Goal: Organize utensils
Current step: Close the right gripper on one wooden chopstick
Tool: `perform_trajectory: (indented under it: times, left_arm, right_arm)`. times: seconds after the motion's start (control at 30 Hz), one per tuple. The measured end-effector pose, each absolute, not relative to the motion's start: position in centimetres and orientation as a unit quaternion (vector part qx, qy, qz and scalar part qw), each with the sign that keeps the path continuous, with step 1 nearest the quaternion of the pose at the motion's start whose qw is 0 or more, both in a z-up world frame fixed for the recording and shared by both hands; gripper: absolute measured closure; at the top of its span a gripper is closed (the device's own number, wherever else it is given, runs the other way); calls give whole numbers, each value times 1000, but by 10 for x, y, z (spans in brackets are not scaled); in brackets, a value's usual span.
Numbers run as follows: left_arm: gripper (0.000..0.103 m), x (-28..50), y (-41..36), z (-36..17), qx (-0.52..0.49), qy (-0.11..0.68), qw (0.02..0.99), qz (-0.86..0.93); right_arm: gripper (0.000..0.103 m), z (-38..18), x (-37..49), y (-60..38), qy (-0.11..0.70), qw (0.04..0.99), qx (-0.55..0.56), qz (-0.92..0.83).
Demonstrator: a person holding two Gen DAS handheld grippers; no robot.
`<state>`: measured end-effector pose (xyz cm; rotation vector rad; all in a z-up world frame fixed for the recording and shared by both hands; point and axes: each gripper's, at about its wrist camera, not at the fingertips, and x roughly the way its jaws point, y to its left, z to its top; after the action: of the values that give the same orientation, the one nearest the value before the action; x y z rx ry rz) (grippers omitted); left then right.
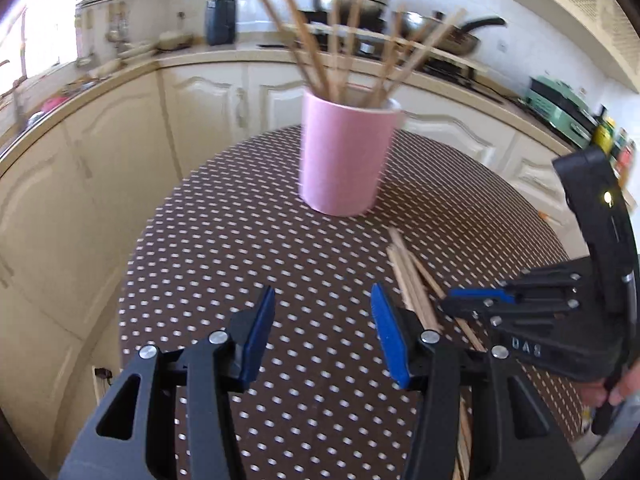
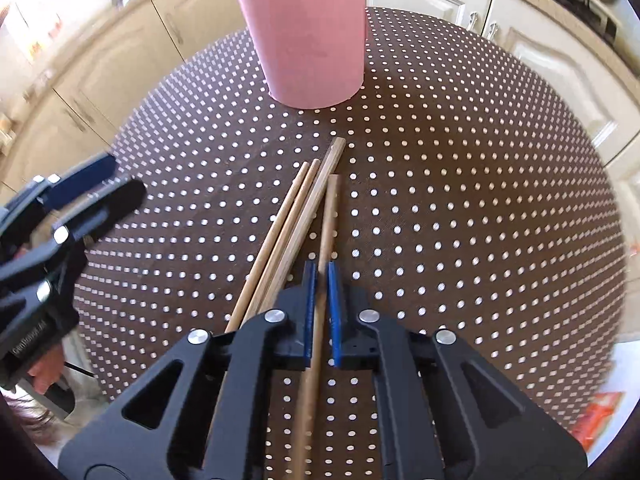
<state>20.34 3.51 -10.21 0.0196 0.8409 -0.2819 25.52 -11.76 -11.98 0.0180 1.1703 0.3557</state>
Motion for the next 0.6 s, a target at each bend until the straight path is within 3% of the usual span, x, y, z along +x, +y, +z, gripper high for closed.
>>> perform_trajectory:
  times: [0.3,0.6]
  left_arm:
    - [53,202,0,-116,39,473,864,-165]
    - [53,211,-26,-129,70,521,840,-134]
  right_arm:
    - [97,-126,233,-167,514,831,113,178]
    - [97,-123,220,-197,503,848,84,142]
